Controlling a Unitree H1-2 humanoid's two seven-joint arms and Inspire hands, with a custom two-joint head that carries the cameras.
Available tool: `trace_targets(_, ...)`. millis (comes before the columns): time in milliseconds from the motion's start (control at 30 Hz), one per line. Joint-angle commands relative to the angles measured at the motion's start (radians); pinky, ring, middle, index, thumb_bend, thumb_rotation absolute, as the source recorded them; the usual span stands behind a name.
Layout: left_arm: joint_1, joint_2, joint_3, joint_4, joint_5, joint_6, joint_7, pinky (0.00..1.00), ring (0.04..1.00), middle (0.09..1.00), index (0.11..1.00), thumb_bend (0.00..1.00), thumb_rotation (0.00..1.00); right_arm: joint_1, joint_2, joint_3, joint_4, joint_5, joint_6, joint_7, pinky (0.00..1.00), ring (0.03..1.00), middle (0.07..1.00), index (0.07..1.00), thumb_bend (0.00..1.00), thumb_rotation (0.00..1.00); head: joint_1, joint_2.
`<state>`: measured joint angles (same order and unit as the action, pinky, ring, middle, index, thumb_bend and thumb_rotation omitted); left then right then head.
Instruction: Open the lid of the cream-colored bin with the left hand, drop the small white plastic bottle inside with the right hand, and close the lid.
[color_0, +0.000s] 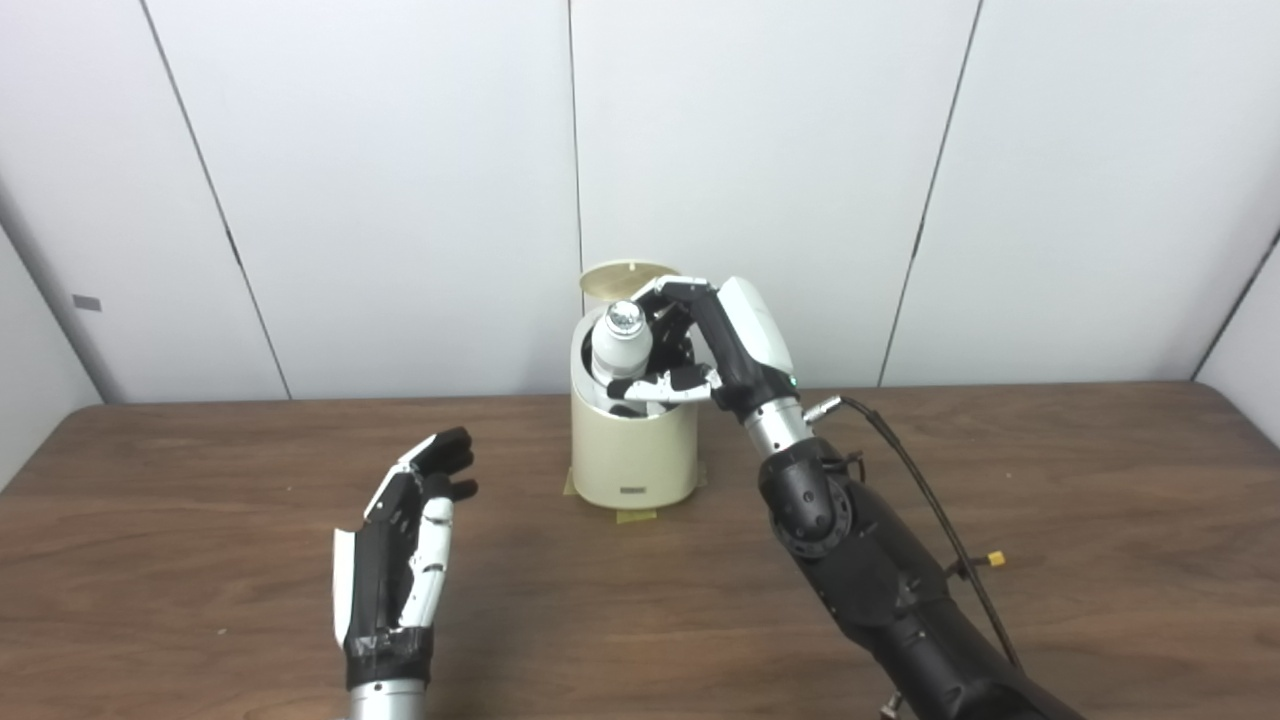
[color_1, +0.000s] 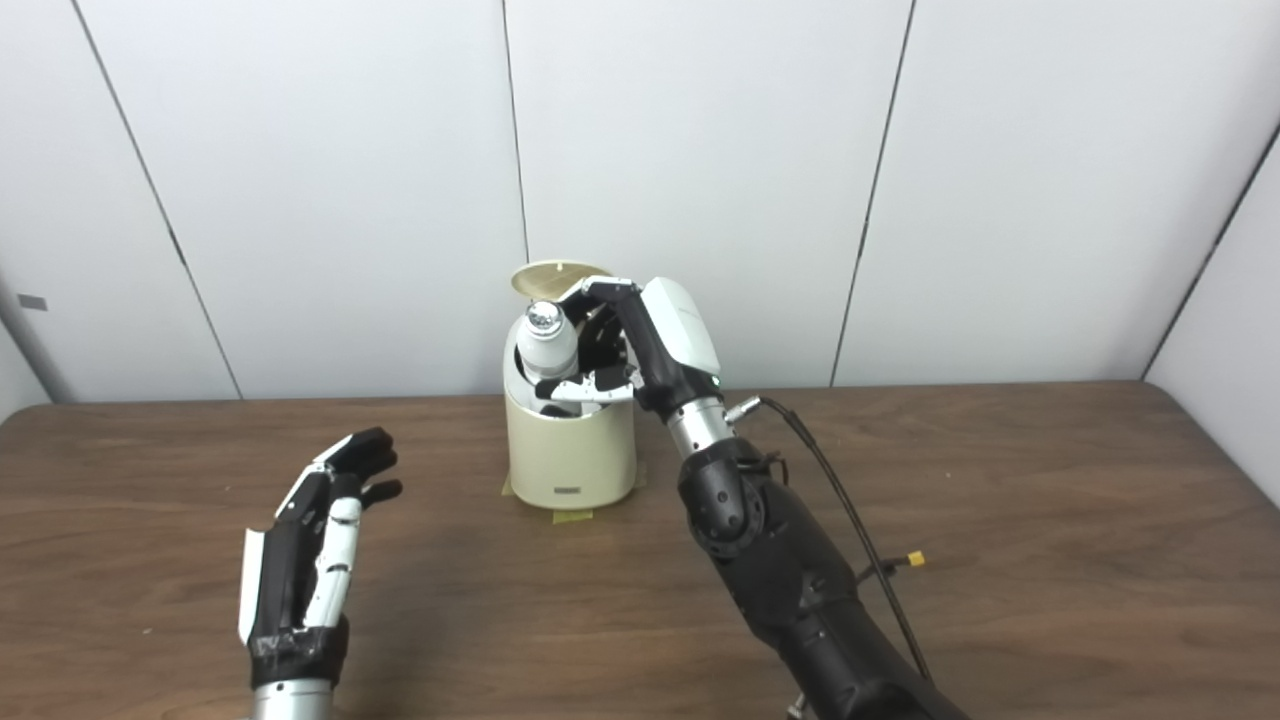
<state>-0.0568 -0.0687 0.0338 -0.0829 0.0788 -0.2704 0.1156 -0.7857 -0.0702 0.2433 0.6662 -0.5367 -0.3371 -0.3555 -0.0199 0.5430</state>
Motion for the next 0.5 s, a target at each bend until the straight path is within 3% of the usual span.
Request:
trace_targets(0,-0.031,-0.005,-0.004,-0.035,0.007,-0.028,0.006,0.71,0.788,0.792,0.771,0.30,0.68,-0.039,-0.008,-0.012,-0.039,0.006,0.008,0.003,0.40,0.470,0.534,0.487,0.52,0.15,-0.001,0.000)
trace_targets(467,-0.031,-0.008,-0.005,-0.034,0.007,-0.026,0.006,0.71,0.784,0.791,0.771,0.31,0.67,-0.036,-0.010,-0.011,-0.046,0.006,0.014,0.005,0.41,0.475,0.538,0.487,0.52,0.15,-0.001,-0.001)
